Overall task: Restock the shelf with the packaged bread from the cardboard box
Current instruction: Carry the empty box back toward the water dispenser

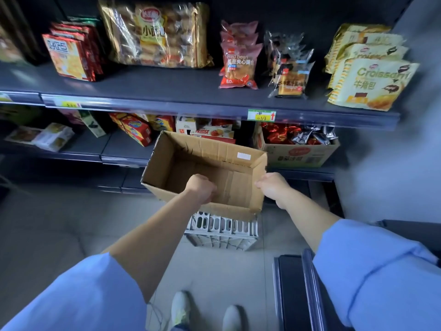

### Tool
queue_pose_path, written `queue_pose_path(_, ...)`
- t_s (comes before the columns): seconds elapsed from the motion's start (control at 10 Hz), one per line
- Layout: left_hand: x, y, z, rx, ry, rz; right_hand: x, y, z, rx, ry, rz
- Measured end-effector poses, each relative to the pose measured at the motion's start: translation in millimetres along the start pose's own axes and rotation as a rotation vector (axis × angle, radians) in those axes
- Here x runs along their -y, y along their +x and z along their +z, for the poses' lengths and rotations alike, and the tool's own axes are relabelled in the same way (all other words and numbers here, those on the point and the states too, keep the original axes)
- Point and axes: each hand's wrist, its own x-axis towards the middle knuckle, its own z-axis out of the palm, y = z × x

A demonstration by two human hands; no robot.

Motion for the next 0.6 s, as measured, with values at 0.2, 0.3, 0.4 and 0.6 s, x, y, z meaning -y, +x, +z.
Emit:
queue_pose_path(0.2, 22, 19, 4, -0.047, -0.011, -0.068, -18, 20, 13, -0.056, -0.017, 0.091)
queue_pose_path(0.3, 30, 31, 8, -0.079, -0.026, -0.094, -23, 32, 20, -0.042, -0.079, 0.118)
queue_pose_path(0.4, 39, 44, 8, -0.133, -0.045, -0.124, -29, 43, 28, -0.02, -0.102, 0.146)
queue_pose_path(0.6, 51, 68, 8, -0.155, -0.077, -0.154, -52, 78, 45, -0.043, -0.157, 0.161)
